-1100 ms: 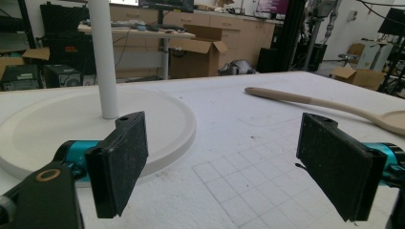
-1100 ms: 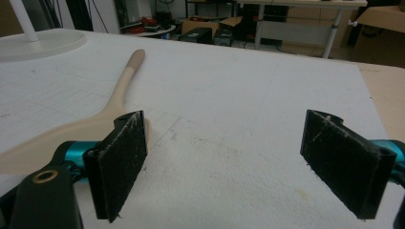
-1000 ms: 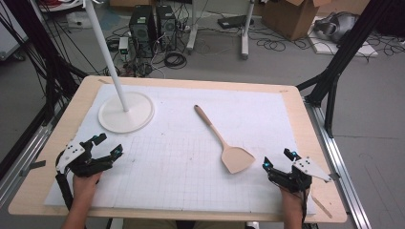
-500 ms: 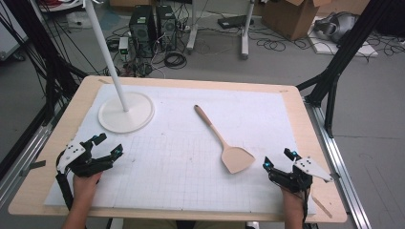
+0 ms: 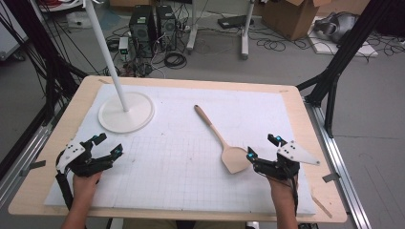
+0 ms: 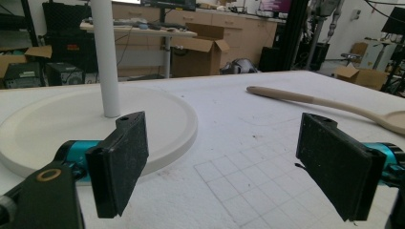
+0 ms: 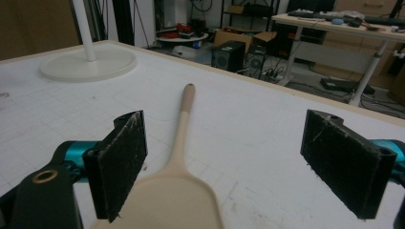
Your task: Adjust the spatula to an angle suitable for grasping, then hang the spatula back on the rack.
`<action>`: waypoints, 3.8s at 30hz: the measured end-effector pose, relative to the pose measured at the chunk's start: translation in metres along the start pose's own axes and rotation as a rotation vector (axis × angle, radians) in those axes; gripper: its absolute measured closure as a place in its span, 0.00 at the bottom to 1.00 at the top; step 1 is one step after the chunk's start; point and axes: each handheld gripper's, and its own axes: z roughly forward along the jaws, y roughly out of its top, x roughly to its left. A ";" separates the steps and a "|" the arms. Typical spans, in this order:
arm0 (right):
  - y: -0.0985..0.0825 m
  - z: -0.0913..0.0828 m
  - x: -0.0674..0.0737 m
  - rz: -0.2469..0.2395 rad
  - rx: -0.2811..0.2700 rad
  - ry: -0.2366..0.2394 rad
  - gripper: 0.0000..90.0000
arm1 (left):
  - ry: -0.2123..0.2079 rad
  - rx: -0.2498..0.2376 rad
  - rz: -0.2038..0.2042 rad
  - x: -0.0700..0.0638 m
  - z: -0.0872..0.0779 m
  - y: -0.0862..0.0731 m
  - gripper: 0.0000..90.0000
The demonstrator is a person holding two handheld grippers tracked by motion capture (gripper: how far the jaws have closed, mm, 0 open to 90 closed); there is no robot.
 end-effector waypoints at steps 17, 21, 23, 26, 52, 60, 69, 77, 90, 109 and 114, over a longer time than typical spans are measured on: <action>0.024 0.030 0.010 0.000 0.086 0.019 0.17 | 0.003 -0.006 0.005 0.000 -0.001 0.000 0.20; 0.030 0.040 0.013 0.002 0.117 0.031 0.17 | 0.002 -0.007 0.003 0.000 -0.001 0.000 0.20; 0.031 0.044 0.014 -0.003 0.127 0.031 0.17 | 0.000 -0.009 0.002 0.000 -0.001 0.000 0.20; 0.035 0.056 0.020 -0.032 0.179 0.059 0.18 | 0.000 -0.010 0.002 0.000 -0.001 0.000 0.20; 0.014 0.132 0.024 -0.046 0.573 0.101 0.35 | -0.001 -0.005 0.007 0.000 0.000 0.000 0.20; 0.012 0.150 0.024 -0.052 0.670 0.112 0.43 | 0.000 -0.005 0.007 0.000 0.000 0.000 0.20; 0.020 0.176 0.026 -0.068 0.734 0.119 0.49 | -0.001 -0.004 0.005 0.000 0.000 0.000 0.20; 0.016 0.182 0.026 -0.068 0.764 0.105 0.57 | -0.002 -0.004 0.004 0.000 -0.001 0.000 0.20; 0.012 0.183 0.024 -0.009 0.775 0.116 0.83 | -0.002 -0.005 0.005 0.000 -0.001 0.000 0.21; 0.032 0.154 0.006 0.074 0.612 0.163 0.87 | -0.001 -0.007 0.006 0.000 0.000 0.000 0.21; 0.038 0.139 0.007 0.072 0.550 0.179 0.87 | 0.007 -0.015 0.001 0.000 -0.001 0.000 0.21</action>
